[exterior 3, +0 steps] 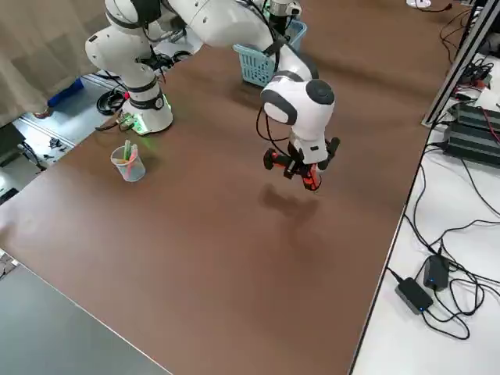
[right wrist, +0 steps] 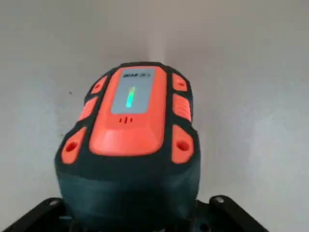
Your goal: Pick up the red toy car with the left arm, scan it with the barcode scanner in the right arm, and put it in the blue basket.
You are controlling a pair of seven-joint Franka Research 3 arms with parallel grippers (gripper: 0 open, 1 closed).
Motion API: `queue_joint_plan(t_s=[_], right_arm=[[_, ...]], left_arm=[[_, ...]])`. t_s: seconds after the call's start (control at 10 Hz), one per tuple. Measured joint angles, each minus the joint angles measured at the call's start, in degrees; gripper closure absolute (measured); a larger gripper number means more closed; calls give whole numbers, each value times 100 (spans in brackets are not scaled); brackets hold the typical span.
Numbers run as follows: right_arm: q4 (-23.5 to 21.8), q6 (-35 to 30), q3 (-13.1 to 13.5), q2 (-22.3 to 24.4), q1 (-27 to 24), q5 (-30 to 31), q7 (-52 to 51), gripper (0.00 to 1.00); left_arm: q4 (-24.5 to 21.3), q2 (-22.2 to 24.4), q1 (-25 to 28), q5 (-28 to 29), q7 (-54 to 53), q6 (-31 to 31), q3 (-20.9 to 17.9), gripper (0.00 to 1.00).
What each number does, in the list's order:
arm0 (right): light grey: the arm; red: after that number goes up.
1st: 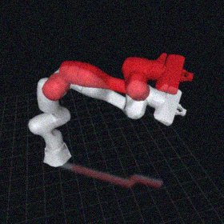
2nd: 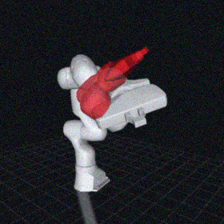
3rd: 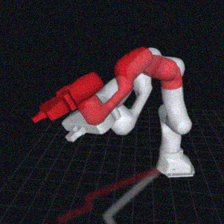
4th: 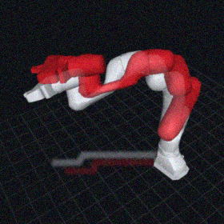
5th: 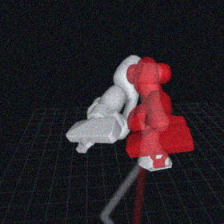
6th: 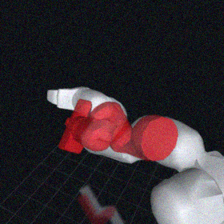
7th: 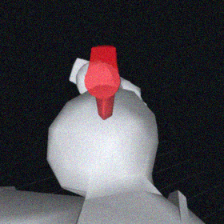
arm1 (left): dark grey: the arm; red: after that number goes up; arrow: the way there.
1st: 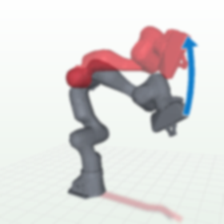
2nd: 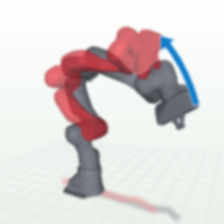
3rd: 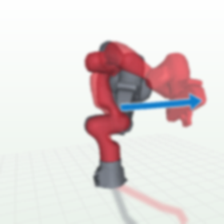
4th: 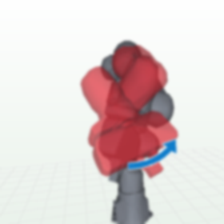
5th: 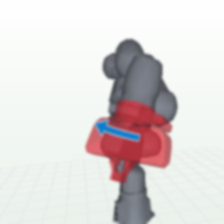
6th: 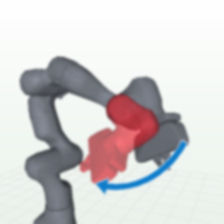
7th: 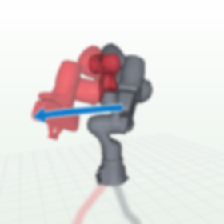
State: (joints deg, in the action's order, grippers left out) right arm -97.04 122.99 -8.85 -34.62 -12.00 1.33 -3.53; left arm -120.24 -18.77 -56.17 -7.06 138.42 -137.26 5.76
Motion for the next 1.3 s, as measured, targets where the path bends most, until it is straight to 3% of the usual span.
queue_joint_plan(t_s=[0.7, 1.0, 1.1, 1.3], right_arm=[[-12, 729, 40, -480, -34, 313, -7, 73], [-12, 733, 44, -549, -38, 422, -10, 81], [-7, 736, 45, -563, -40, 434, -10, 78], [50, 736, 45, -563, -40, 440, -10, 49]], left_arm=[[4, -206, -6, 71, 0, -130, -2, 48], [50, -202, -6, 134, 1, -134, -6, 5], [58, -201, -6, 135, 1, -134, -6, 0], [102, -189, -6, 138, 1, -118, -6, 0]])
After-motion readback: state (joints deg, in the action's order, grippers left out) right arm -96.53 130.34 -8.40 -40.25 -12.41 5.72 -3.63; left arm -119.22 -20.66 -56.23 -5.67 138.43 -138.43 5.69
